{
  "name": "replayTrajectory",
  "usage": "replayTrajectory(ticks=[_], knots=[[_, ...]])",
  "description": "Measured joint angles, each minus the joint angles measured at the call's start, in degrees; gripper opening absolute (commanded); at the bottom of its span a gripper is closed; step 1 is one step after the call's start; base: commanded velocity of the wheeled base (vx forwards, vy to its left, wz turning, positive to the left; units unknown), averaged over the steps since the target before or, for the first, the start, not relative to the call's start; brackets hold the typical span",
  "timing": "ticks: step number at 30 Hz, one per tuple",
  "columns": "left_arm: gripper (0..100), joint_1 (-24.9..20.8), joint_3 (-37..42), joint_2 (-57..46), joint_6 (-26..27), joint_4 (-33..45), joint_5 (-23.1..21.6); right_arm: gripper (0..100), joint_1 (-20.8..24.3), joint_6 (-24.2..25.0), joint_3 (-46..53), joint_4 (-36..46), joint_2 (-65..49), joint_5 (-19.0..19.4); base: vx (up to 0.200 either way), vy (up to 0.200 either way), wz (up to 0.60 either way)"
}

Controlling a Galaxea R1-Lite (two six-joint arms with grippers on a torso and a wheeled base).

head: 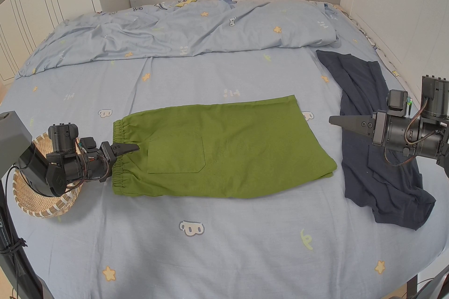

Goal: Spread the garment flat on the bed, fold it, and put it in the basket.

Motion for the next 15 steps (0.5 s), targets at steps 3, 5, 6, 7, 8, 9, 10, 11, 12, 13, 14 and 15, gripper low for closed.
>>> replayTrajectory(ticks=[3,5,6,7,8,9,10,11,12,13,14,15], knots=[[0,-0.15,-0.17,0.07,-0.17,0.38,0.16,100,-0.04,0.00,-0.06,0.02,0.44,-0.02,0.000,0.000,0.00],[0,-0.28,-0.22,0.07,-0.46,0.38,0.13,100,-0.13,0.00,-0.12,0.02,0.61,0.00,0.000,0.000,0.00],[0,-0.32,-0.22,0.07,-0.60,0.40,0.13,100,-0.15,0.00,-0.12,0.02,0.67,-0.02,0.000,0.000,0.00],[0,-0.34,-0.23,0.05,-0.71,0.41,0.11,100,-0.15,-0.02,-0.15,0.02,0.74,-0.02,0.000,0.000,0.00],[0,-0.32,-0.26,-0.02,-0.82,0.51,0.11,100,-0.15,0.00,-0.17,0.02,0.78,-0.02,0.000,0.000,0.00],[0,-0.30,-0.26,-0.17,-0.93,0.62,0.11,100,-0.15,0.00,-0.17,0.02,0.80,0.00,0.000,0.000,0.00],[0,-0.28,-0.26,-0.41,-1.01,0.87,0.11,100,-0.15,0.00,-0.17,0.02,0.85,-0.02,0.000,0.000,0.00],[0,-0.23,-0.26,-0.78,-1.06,1.43,0.13,100,-0.15,0.00,-0.17,0.02,0.88,0.00,0.000,0.000,0.00],[0,-0.21,-0.28,-1.16,-1.07,2.21,0.16,100,-0.17,0.00,-0.17,0.02,0.89,0.00,0.000,0.000,0.00],[0,-0.17,-0.32,-1.74,-1.10,3.28,0.16,100,-0.22,0.00,-0.20,0.02,0.91,0.00,0.000,0.000,0.00],[0,-0.12,-0.43,-2.27,-1.10,4.40,0.16,100,-0.22,-0.02,-0.20,0.02,0.94,-0.02,0.000,0.000,0.00],[0,-0.11,-0.54,-2.86,-1.10,5.69,0.20,100,-0.22,0.00,-0.22,0.02,0.96,-0.02,0.000,0.000,0.00]])
